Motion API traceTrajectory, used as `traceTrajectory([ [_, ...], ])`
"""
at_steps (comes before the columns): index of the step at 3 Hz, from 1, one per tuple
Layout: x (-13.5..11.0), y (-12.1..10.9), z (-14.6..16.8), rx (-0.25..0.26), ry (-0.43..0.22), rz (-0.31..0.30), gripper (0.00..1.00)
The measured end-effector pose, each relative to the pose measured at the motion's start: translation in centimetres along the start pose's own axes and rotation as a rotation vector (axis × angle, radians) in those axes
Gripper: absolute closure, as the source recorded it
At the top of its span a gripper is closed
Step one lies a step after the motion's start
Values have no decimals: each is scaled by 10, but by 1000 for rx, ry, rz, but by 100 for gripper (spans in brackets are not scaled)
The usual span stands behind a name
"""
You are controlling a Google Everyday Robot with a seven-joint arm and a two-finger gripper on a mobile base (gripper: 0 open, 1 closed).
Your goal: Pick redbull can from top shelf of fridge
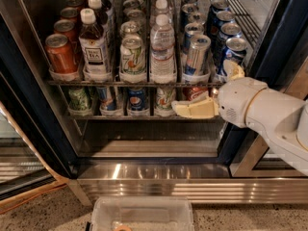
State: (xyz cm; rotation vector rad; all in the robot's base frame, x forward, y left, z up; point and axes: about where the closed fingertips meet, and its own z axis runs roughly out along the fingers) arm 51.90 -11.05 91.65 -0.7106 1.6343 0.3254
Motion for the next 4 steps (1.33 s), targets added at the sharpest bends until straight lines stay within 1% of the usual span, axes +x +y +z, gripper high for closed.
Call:
traceTrajectory([
  [1, 0, 0, 0, 0, 0, -1, 22],
  [2, 1, -8, 11, 27, -15, -41, 19],
  [3, 4, -25, 29, 86, -41, -77, 12],
  [4, 13, -44, 50, 163, -59, -100, 12],
])
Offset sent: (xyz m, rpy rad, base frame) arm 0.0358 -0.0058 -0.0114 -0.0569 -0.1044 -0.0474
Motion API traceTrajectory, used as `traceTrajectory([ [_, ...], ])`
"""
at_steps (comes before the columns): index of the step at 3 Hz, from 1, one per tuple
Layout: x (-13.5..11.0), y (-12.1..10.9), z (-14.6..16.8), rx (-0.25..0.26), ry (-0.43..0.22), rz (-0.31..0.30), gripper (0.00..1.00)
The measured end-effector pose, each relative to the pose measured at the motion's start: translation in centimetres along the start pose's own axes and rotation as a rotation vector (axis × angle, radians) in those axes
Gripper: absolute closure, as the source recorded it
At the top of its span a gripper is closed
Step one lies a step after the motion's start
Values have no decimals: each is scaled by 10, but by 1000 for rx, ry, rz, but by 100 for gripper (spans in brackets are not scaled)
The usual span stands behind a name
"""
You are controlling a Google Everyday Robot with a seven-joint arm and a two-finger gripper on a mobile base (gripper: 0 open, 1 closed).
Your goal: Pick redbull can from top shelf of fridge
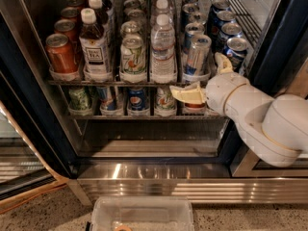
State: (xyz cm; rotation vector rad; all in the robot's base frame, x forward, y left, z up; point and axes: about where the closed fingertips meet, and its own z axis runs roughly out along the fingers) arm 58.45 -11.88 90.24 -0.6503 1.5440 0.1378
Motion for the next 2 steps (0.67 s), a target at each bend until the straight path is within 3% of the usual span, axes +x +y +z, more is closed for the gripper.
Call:
traceTrajectory([
  [2, 11, -7, 27, 62, -25, -9, 40],
])
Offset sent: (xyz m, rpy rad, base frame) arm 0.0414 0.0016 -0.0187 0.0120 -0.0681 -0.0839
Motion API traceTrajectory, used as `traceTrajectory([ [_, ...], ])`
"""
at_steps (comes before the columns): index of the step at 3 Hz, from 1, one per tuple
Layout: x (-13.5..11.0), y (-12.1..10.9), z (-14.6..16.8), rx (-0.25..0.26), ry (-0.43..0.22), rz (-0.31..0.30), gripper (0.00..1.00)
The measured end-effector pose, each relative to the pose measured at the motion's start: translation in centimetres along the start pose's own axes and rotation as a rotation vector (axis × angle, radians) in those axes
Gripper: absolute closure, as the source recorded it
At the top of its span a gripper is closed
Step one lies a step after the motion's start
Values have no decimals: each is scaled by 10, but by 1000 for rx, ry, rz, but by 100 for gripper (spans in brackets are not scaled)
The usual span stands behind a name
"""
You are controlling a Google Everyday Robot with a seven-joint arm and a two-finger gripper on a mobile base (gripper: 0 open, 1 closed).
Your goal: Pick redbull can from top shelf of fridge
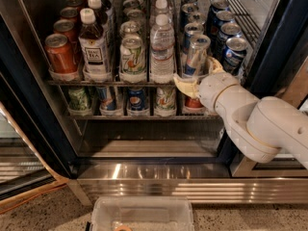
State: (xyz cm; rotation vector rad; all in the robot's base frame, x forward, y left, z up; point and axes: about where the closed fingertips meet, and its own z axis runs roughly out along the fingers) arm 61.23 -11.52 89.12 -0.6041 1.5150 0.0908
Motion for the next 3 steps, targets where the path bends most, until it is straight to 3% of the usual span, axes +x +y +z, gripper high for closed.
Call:
traceTrajectory([
  [1, -6, -9, 10, 33, -31, -16, 40],
  [3, -40, -40, 28, 111, -133, -70, 39],
])
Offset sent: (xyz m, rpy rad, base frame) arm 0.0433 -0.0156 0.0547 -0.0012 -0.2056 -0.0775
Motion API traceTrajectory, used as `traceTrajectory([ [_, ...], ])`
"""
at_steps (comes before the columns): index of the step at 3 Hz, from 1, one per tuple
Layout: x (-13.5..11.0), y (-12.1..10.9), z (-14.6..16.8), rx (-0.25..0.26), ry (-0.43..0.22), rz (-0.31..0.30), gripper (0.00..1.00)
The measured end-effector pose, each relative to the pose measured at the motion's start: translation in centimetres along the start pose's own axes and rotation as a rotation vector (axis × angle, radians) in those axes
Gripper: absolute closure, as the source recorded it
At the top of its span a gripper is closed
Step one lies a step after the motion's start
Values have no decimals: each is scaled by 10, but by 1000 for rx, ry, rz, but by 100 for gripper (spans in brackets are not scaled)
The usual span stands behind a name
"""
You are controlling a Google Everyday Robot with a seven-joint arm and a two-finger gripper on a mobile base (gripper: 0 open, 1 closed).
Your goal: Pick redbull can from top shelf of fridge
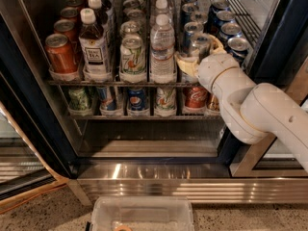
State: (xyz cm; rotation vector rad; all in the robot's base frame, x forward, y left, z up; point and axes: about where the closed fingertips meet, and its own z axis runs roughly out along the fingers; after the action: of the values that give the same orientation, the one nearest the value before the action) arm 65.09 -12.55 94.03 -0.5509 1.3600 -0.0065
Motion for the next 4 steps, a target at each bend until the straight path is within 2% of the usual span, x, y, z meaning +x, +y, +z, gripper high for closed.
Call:
traceTrajectory([
  [1, -1, -1, 14, 2, -18, 15, 58],
  [2, 6, 6, 6, -4, 12, 63, 81],
  [3, 3, 4, 6, -4, 12, 63, 100],
  [4, -13, 4, -24, -27, 24, 122, 100],
])
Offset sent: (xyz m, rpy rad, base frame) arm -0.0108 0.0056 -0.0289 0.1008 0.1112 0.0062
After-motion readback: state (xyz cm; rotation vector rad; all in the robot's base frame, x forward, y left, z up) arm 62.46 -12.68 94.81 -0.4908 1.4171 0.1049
